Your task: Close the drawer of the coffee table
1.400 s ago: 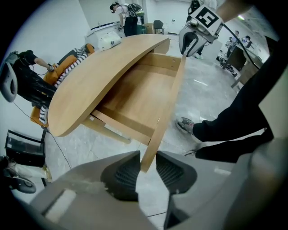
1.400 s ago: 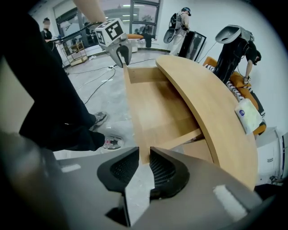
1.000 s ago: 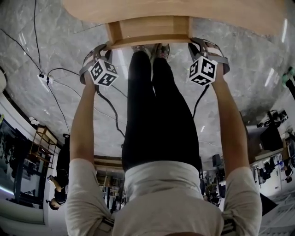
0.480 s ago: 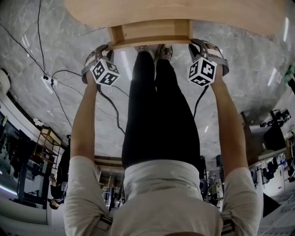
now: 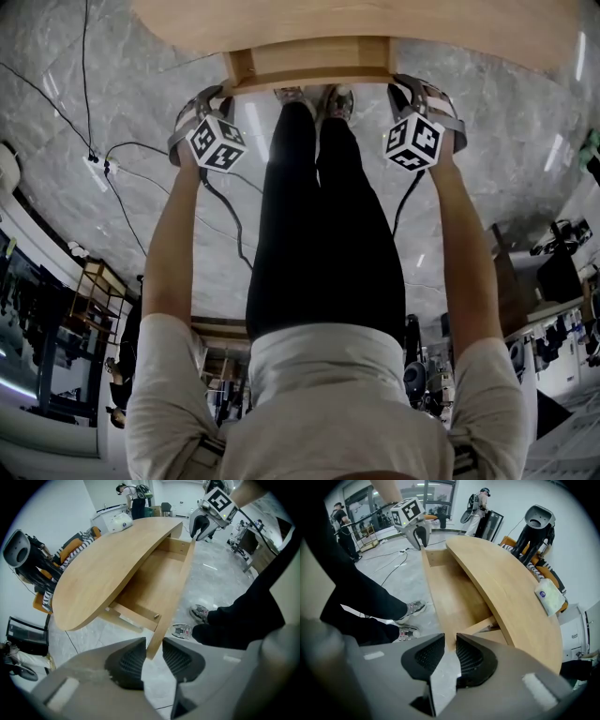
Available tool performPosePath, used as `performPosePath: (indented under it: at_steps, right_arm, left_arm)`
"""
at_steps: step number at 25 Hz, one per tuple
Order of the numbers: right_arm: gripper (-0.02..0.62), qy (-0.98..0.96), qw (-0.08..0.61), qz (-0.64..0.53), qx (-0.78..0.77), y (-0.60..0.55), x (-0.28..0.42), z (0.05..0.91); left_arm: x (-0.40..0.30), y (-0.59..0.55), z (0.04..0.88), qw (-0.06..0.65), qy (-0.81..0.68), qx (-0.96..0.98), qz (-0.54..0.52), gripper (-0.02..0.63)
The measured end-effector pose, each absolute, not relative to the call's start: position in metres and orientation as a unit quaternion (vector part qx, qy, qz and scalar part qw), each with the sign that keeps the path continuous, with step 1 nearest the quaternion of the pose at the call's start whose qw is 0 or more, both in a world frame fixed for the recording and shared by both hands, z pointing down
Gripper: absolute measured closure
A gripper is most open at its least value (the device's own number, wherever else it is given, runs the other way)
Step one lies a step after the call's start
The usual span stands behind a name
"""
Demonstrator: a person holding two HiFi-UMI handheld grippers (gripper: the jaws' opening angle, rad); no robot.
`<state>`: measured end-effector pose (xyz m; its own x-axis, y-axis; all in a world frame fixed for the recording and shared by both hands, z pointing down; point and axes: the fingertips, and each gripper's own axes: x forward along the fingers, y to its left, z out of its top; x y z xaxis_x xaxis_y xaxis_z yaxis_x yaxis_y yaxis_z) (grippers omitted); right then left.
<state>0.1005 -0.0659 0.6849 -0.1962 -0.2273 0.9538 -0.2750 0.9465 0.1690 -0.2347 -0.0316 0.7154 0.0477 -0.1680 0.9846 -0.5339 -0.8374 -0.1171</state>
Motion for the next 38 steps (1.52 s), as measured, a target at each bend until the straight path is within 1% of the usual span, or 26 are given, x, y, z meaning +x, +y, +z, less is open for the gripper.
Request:
performPosePath:
  at_steps: [3, 4, 5, 8, 12, 19, 20, 22, 24, 25, 28, 29, 31, 38]
  right_arm:
    - [0.514, -0.774, 0.61, 0.029, 0.171, -0.065, 0.099, 0.686]
    - [0.543, -0.778, 0.601, 0.035, 0.182, -0.067, 0.098, 0.684]
    - [0.591, -0.782, 0.587, 0.039, 0.204, -0.073, 0.097, 0.679]
    - [0.589, -0.783, 0.565, 0.023, 0.26, -0.101, 0.094, 0.663]
    - [0.589, -0.785, 0.57, 0.028, 0.242, -0.101, 0.091, 0.668]
    - [0.588, -0.777, 0.588, 0.024, 0.223, -0.085, 0.115, 0.673]
    - [0.578, -0.775, 0.593, 0.014, 0.216, -0.085, 0.117, 0.674]
    - [0.494, -0.772, 0.605, -0.006, 0.195, -0.082, 0.119, 0.678]
    - [0.453, -0.766, 0.62, -0.019, 0.166, -0.078, 0.12, 0.685]
    - [0.443, -0.763, 0.628, -0.023, 0.151, -0.076, 0.12, 0.689]
    - [0.447, -0.758, 0.639, -0.033, 0.122, -0.07, 0.115, 0.702]
    - [0.459, -0.757, 0.641, -0.036, 0.121, -0.07, 0.113, 0.704]
    - [0.505, -0.755, 0.643, -0.039, 0.124, -0.073, 0.11, 0.706]
    - [0.51, -0.756, 0.642, -0.019, 0.127, -0.075, 0.111, 0.707]
  left_arm:
    - [-0.235, -0.032, 0.717, 0.141, -0.249, 0.712, 0.641, 0.471]
    - [-0.235, -0.033, 0.718, 0.142, -0.252, 0.712, 0.64, 0.471]
    - [-0.235, -0.035, 0.719, 0.143, -0.255, 0.712, 0.639, 0.471]
    - [-0.236, -0.041, 0.721, 0.149, -0.255, 0.714, 0.635, 0.471]
    - [-0.238, -0.037, 0.719, 0.151, -0.246, 0.719, 0.632, 0.472]
    - [-0.237, -0.039, 0.72, 0.15, -0.252, 0.716, 0.633, 0.472]
    - [-0.237, -0.039, 0.719, 0.149, -0.252, 0.716, 0.634, 0.472]
    - [-0.237, -0.039, 0.718, 0.148, -0.251, 0.715, 0.635, 0.472]
    - [-0.237, -0.039, 0.718, 0.147, -0.25, 0.715, 0.636, 0.472]
    - [-0.236, -0.039, 0.718, 0.147, -0.25, 0.715, 0.636, 0.472]
    - [-0.237, -0.039, 0.719, 0.146, -0.251, 0.715, 0.636, 0.472]
    - [-0.237, -0.038, 0.718, 0.146, -0.252, 0.715, 0.636, 0.472]
    - [-0.236, -0.039, 0.718, 0.146, -0.252, 0.716, 0.635, 0.472]
    - [-0.236, -0.04, 0.719, 0.146, -0.253, 0.716, 0.634, 0.472]
